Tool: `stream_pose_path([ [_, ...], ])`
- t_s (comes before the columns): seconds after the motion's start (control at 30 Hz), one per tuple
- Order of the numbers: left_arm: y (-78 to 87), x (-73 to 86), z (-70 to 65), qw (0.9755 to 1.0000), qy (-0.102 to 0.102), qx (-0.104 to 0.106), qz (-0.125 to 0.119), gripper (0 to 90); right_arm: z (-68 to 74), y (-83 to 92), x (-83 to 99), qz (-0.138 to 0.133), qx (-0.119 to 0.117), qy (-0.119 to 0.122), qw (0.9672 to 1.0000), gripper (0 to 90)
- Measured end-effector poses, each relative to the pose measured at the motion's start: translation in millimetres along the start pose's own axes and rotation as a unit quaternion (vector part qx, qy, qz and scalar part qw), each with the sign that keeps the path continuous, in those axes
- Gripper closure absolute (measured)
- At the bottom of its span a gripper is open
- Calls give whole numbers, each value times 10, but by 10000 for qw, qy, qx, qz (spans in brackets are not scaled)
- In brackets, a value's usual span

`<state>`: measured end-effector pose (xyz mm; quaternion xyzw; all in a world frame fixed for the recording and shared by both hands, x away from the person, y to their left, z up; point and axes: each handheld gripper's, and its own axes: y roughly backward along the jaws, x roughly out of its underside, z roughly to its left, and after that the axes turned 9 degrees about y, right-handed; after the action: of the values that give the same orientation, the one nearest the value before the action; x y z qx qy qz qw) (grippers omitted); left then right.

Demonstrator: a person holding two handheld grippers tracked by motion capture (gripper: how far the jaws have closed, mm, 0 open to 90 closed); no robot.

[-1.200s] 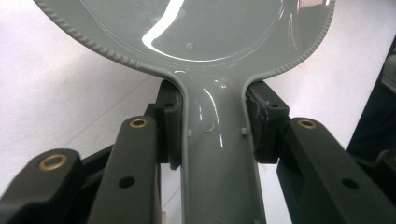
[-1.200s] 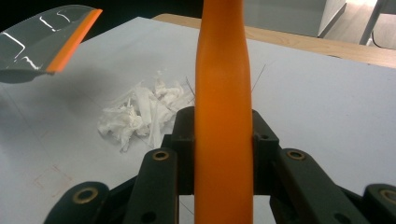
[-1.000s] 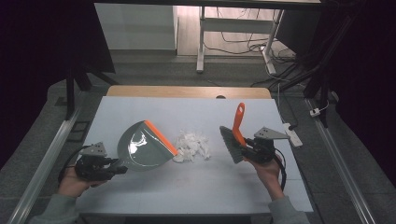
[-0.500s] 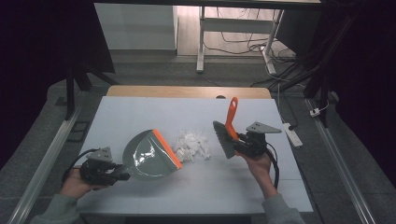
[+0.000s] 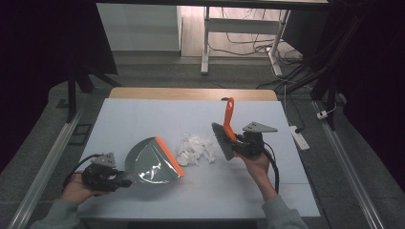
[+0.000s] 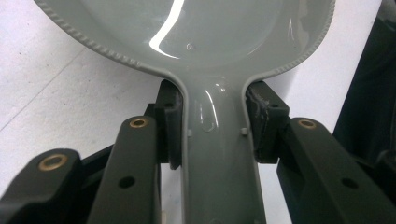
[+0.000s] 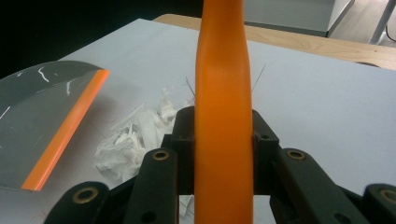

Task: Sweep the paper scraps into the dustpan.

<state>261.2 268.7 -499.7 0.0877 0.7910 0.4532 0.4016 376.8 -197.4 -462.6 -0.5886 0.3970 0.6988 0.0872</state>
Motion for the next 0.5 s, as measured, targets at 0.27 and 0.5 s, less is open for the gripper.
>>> stream_pose_path([
  [0.27, -24, 9, 1, 9999, -62, -57, 105, 616, -68, -39, 11, 30, 116, -82, 9999, 702],
  [0.5, -83, -1, -10, 9997, -122, 28, 205, 616, -98, -106, 15, 116, 121, -120, 9998, 702],
])
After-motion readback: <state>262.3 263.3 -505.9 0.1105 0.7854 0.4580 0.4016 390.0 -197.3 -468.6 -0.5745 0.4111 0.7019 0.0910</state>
